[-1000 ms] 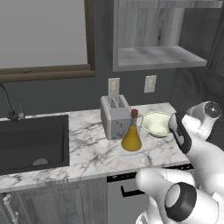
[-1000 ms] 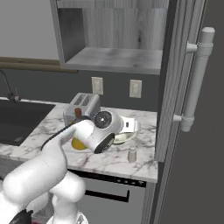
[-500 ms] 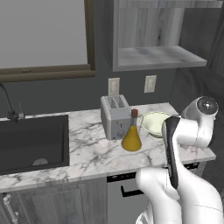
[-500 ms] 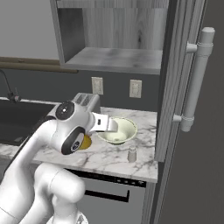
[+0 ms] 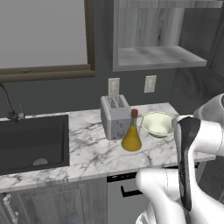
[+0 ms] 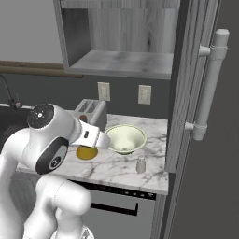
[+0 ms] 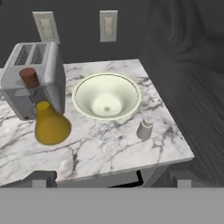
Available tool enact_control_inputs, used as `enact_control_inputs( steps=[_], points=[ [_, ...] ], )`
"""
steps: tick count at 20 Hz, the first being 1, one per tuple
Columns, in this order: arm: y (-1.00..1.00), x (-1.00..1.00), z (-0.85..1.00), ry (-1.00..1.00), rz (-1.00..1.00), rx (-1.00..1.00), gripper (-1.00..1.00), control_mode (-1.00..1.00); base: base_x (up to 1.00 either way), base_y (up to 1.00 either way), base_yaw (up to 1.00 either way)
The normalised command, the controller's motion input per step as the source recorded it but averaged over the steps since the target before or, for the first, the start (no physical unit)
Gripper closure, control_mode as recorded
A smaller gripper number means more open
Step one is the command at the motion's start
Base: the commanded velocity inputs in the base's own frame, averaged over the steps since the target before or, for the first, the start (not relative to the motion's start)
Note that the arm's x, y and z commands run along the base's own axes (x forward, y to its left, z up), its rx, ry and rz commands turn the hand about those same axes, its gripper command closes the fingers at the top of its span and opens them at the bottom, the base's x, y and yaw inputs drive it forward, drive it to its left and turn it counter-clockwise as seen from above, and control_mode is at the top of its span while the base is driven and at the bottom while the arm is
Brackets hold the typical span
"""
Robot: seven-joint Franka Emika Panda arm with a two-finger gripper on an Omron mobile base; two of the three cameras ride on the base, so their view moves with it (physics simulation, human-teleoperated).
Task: Retrieve the bottle and the shaker from the cabinet and place them next to the mixing bowl on the counter. Then add garlic from the fridge to the mixing bowl.
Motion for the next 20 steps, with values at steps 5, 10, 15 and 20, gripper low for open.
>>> enact_control_inputs(
  steps=[5, 10, 15, 20],
  points=[
    [0.22, -0.77, 0.68, 0.00, 0.00, 0.10, -1.00, -1.00, 0.00, 0.00, 0.00],
    [0.39, -0.85, 0.35, 0.00, 0.00, -0.01, -1.00, -1.00, 0.00, 0.00, 0.00],
    [0.49, -0.55, 0.16, 0.01, 0.04, -0.05, -1.00, -1.00, 0.00, 0.00, 0.00],
    [0.14, 0.21, 0.00, 0.01, 0.12, 0.00, -1.00, -1.00, 0.00, 0.00, 0.00]
  ],
)
